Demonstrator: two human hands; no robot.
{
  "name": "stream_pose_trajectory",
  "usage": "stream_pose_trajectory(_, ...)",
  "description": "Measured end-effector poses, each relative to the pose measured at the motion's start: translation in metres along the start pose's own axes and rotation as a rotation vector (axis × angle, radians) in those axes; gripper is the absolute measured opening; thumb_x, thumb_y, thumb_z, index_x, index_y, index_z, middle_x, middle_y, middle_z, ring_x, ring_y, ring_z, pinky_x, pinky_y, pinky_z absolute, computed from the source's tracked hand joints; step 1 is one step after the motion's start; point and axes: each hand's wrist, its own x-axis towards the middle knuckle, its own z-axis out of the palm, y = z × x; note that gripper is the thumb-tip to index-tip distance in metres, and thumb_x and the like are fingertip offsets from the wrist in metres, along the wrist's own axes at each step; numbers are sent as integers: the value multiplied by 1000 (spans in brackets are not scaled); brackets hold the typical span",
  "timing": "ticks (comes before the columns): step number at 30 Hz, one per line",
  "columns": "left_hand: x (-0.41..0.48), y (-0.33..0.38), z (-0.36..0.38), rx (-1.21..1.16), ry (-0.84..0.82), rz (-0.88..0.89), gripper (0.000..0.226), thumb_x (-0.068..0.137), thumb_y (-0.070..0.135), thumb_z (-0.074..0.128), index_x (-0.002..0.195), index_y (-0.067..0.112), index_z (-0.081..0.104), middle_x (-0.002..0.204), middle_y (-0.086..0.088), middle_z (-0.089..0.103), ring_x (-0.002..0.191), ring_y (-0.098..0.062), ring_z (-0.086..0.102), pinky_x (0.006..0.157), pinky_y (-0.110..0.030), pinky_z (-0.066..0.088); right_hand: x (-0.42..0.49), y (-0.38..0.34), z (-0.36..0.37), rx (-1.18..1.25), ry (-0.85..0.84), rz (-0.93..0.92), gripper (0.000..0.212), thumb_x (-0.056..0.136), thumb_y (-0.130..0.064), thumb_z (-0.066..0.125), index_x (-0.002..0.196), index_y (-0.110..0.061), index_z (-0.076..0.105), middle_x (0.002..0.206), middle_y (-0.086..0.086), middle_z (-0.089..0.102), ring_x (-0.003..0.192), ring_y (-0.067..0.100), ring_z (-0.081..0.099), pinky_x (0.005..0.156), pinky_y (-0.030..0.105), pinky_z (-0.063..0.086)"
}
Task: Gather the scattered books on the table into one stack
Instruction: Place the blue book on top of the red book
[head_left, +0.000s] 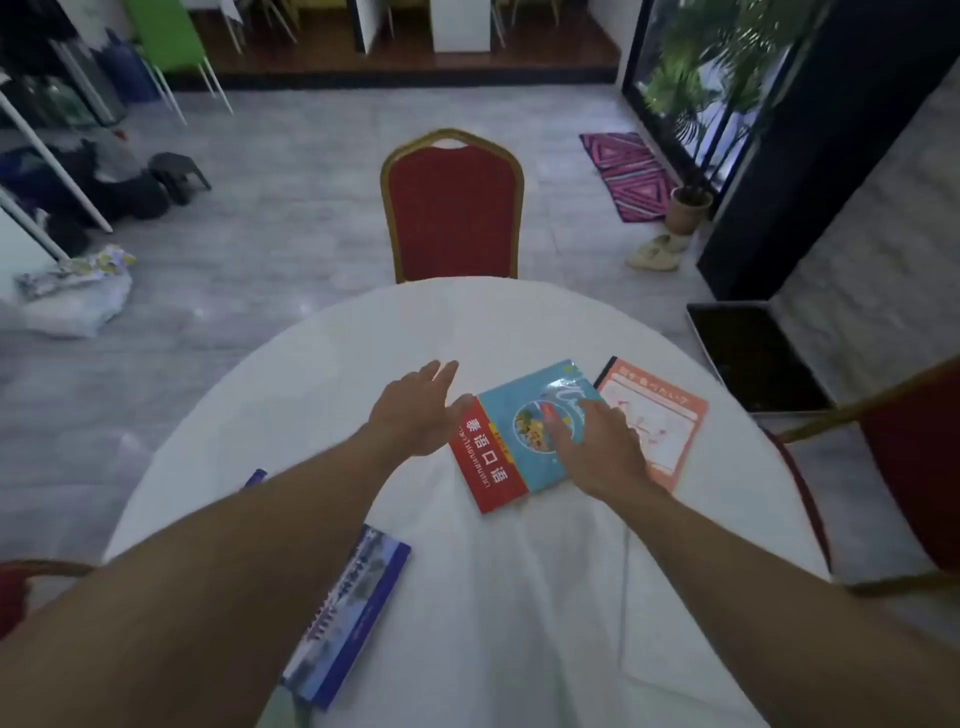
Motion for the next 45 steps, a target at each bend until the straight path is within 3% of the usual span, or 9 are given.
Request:
stream_pose_trajectory(8, 45, -9, 63, -18, -165, -9, 70, 94, 56, 38, 153, 22, 21, 159, -9, 28, 140, -31, 36, 113, -47, 35, 6, 40, 71, -21, -73, 243, 88, 90, -67, 51, 154, -10, 32, 160, 18, 34, 151, 36, 29, 123, 54, 27)
stream_pose_trajectory(13, 71, -11, 91, 7, -250, -11, 79, 91, 53, 49, 155, 19, 17, 161, -15, 18, 145, -34, 24, 116, -48, 29, 2, 48, 94, -105, -88, 220, 91, 95, -67, 46, 160, -10, 19, 169, 23, 8, 158, 38, 8, 128, 51, 10)
stream_pose_trajectory(17, 74, -16, 110, 16, -335, -84, 96, 87, 59, 53, 156, 17, 2, 161, -17, 7, 149, -33, 13, 118, -49, 26, -1, 48, 106, -150, -90, 220, 97, 96, -68, 42, 164, -11, 3, 171, 23, -8, 159, 37, -8, 128, 52, -2)
stream_pose_trajectory(24, 37, -19, 115, 78, -297, -119, 107, 79, 70, 56, 154, 13, 6, 146, -17, 28, 135, -32, 30, 106, -44, 38, 6, 46, 107, -183, -167, 172, 97, 96, -54, 47, 163, -6, -3, 170, 24, -13, 159, 40, -11, 128, 54, -5)
stream_pose_trajectory(28, 6, -15, 117, 137, -292, -158, 115, 75, 74, 58, 153, 7, 7, 145, -17, 33, 132, -31, 35, 105, -42, 37, 0, 43, 108, -147, -227, 124, 107, 95, -65, 47, 162, -6, -11, 168, 24, -22, 158, 35, -21, 129, 47, -8)
stream_pose_trajectory(33, -45, -8, 124, 107, -251, -208, 105, 70, 73, 64, 141, 5, 29, 132, -11, 47, 120, -26, 47, 100, -38, 41, -25, 28, 110, -67, -285, 81, 109, 94, -60, 58, 163, -12, -12, 167, 19, -30, 157, 32, -24, 130, 42, 0)
stream_pose_trajectory(38, -66, 0, 131, 43, -311, -280, 87, 68, 69, 69, 127, 11, 43, 122, -8, 54, 112, -24, 55, 94, -37, 47, -32, 35, 114, 33, -354, 40, 109, 92, -40, 71, 165, -19, -8, 167, 8, -33, 161, 24, -8, 130, 39, 18)
stream_pose_trajectory(41, -74, -2, 132, -39, -279, -317, 75, 78, 59, 64, 128, 10, 41, 126, -10, 50, 115, -26, 52, 95, -38, 46, -40, 41, 109, 54, -421, -23, 107, 92, -33, 73, 165, -21, -5, 167, 3, -35, 161, 21, 4, 126, 38, 30)
stream_pose_trajectory(45, -80, -6, 135, -174, -247, -214, 89, 82, 42, 68, 147, 8, 17, 132, -10, 37, 121, -23, 43, 97, -40, 50, -50, 50, 104, 43, -506, -69, 100, 97, -23, 68, 165, -23, -5, 168, 2, -33, 161, 22, 10, 121, 35, 38)
